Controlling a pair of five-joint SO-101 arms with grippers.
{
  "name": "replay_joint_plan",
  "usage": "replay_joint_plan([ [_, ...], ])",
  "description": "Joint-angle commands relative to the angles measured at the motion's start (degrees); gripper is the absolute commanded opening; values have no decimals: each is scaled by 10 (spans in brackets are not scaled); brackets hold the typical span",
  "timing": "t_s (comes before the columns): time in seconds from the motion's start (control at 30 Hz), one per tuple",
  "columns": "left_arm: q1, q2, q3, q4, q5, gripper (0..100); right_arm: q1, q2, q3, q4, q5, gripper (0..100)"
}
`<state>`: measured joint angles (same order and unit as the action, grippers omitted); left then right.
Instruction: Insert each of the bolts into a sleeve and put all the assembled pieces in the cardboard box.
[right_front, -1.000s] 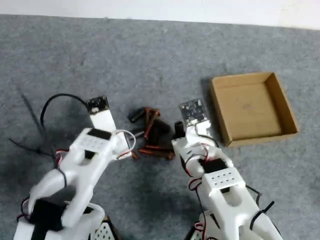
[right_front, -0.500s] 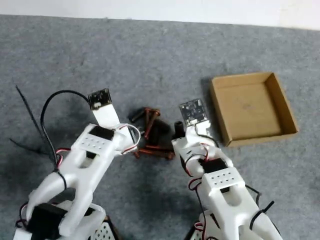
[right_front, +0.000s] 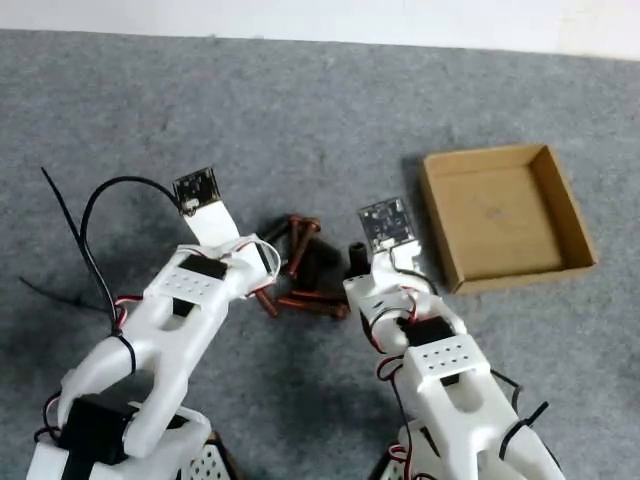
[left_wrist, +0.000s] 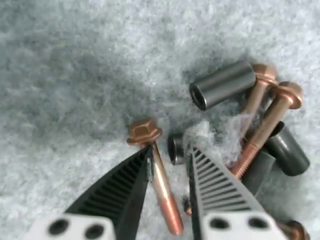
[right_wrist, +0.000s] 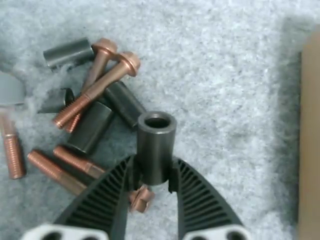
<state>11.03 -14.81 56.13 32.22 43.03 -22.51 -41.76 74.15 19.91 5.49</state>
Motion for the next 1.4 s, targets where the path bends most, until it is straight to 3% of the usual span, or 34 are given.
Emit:
replay_joint_plan([
  [0.0, 7, 13, -5, -4, 3, 116, 7, -22, -6, -21, 6, 5],
  [0.23, 7, 17, -28, 60, 3, 116, 7, -22, -6, -21, 6, 5],
  [0.6, 7, 17, -21, 68, 3, 116, 7, -22, -6, -21, 6, 5],
  [0.8, 8, 16, -55, 145, 3, 116, 7, -22, -6, -21, 6, 5],
  [1.37, -18, 18, -55, 136, 4, 116, 7, -22, -6, -21, 6, 5],
])
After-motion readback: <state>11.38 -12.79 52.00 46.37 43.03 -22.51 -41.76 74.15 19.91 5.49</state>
